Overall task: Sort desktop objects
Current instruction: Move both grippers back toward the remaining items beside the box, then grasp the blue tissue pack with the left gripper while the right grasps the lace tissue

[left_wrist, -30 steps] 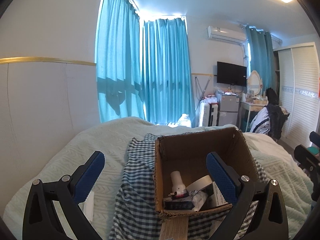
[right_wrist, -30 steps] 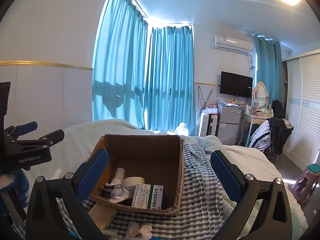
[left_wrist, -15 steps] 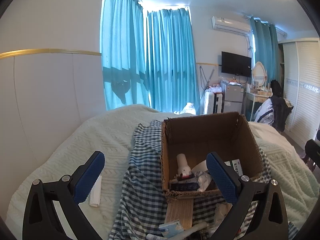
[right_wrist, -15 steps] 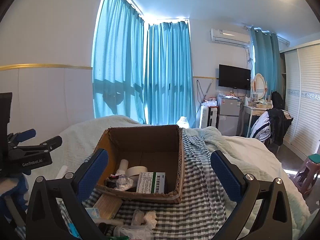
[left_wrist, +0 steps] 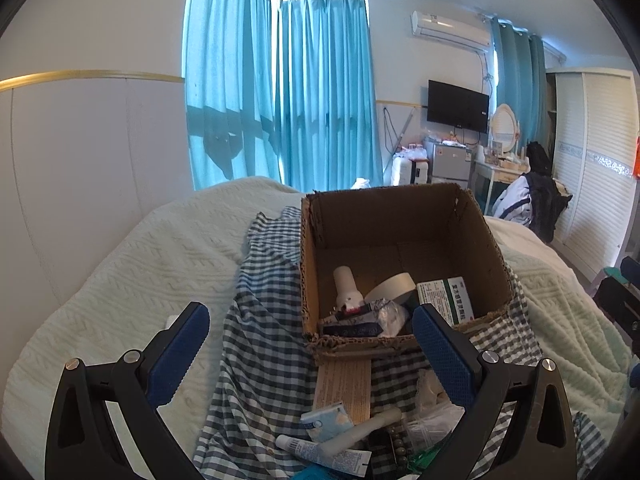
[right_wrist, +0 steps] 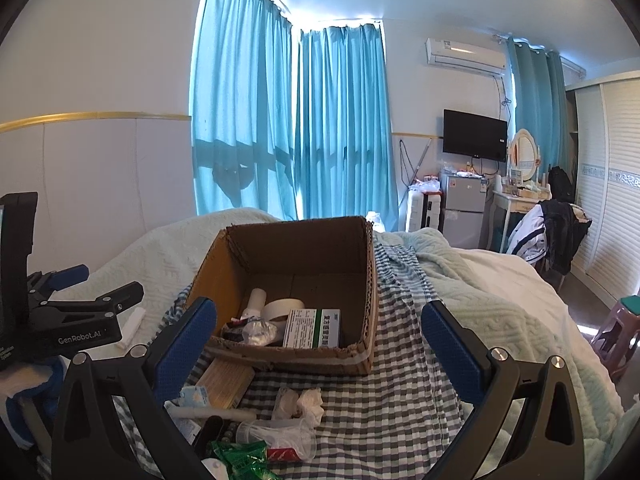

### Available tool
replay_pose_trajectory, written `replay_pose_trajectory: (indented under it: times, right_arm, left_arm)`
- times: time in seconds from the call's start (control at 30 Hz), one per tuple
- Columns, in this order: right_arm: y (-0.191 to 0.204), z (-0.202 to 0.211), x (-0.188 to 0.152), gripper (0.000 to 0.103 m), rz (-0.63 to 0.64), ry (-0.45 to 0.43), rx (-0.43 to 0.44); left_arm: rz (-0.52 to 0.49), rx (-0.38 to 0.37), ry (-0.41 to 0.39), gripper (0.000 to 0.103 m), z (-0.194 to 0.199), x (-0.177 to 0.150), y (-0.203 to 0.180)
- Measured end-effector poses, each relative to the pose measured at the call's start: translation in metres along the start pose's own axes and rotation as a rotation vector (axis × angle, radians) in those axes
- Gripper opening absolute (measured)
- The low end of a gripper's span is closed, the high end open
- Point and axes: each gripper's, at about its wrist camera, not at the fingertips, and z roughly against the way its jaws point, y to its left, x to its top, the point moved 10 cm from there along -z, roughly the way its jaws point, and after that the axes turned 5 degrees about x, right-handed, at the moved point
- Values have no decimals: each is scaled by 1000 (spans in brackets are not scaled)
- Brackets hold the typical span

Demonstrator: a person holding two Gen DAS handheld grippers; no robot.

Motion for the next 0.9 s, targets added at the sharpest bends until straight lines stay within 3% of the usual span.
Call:
replay_pose_trajectory:
  times: [0.47,0.63,0.9]
  right_arm:
    - [-10,-35,-40,101,-30,109,-8]
    - [-11,-55,-58,94,-29,167,7]
    - [-9,-88,-91,94,-59,262,37]
  left_arm:
    - [-12,10,175,103,-54,-58,1]
    - [-18,7,241,103,-73,-79,0]
    - [-34,-1,315,102,-96,-106,-4]
